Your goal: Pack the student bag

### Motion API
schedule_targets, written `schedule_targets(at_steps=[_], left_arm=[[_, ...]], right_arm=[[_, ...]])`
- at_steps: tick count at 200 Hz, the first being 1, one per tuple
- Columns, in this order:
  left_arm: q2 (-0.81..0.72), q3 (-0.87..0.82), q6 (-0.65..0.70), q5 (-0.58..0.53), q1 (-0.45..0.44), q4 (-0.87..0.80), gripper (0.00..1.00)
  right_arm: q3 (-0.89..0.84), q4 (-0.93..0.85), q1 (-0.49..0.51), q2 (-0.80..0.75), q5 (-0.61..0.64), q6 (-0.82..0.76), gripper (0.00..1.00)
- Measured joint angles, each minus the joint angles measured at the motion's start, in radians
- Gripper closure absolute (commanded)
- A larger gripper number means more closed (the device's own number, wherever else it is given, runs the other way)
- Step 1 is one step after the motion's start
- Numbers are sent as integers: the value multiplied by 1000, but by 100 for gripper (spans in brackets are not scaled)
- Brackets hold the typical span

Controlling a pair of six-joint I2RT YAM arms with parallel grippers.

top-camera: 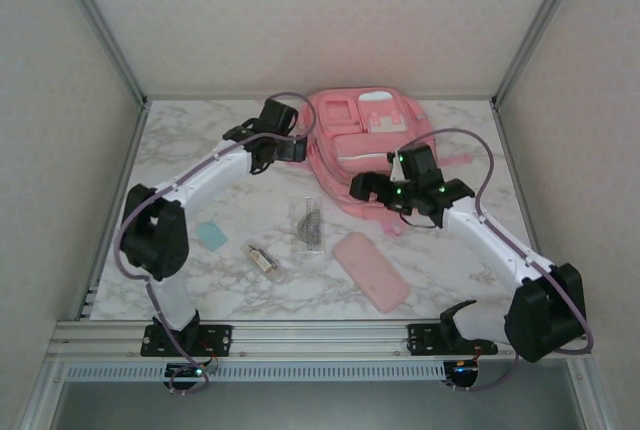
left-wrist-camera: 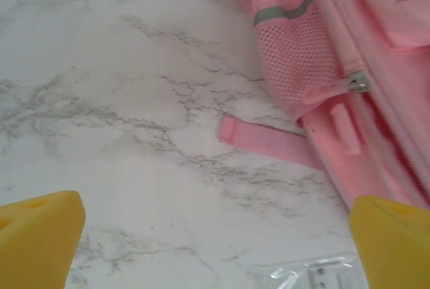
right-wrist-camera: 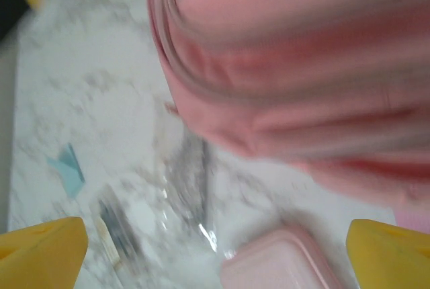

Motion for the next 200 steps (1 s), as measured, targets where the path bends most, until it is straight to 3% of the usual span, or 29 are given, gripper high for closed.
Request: schedule_targets(at_steps=[55,94,119,168,200], left_arm=[[-132,-239,-174,131,0,99,0],[-159,-313,-257,212,-3,143,0],[-159,-319,-288,247,-14,170,0],[-159,-319,-315,283,-24,201,0],[-159,-319,-321,284,-24,203,0]], right_arm=[[-197,-171,168,-122,101,43,1],[-307,-219,193,-187,211,100,1],[-366,-219,232,-185,219,140,1],[-365,-198,425,-179,219,230,1],[-275,-209,533,-92,269,249,1]])
